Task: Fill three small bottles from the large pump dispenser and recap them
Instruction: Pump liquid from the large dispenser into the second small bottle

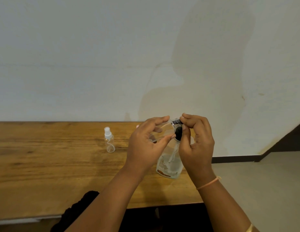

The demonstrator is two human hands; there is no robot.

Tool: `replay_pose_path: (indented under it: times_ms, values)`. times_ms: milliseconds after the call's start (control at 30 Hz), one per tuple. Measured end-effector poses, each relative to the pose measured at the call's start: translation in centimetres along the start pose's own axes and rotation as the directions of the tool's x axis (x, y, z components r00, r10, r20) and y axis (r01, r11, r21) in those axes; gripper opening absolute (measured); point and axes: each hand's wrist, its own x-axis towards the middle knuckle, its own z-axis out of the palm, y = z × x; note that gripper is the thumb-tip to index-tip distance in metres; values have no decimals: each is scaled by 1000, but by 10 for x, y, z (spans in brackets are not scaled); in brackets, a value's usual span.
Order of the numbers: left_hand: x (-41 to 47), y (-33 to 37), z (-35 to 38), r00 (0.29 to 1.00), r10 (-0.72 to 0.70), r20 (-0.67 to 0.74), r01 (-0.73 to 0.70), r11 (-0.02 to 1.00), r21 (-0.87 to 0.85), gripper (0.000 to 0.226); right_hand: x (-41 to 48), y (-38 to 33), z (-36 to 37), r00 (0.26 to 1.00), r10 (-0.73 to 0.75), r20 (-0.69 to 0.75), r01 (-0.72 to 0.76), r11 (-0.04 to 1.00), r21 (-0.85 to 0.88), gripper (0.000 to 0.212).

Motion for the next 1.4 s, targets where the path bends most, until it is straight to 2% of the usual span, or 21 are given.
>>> replay_pose_path:
  times_ms: [300,567,767,1100,1400]
  values:
    - [-3,-5,1,994,-99,37,99,995,2,50,-7,11,1,998,-9,60,9,1000,4,15]
    - [-1,2,0,1000,-19,10,19,1000,-16,50,0,0,-5,1000,-7,19,8,1000,-30,19]
    - [-3,-4,3,994,-100,44,101,995,-17,50,-5,13,2,999,-24,47,25,1000,-10,17]
    - [-2,0,0,999,-47,11,47,998,-44,50,-2,-2,-1,1000,11,10,-11,1000,-7,20]
    - [-5,-4,3,992,-118,34,119,993,-9,48,-6,10,-1,997,-15,71,16,1000,-13,17]
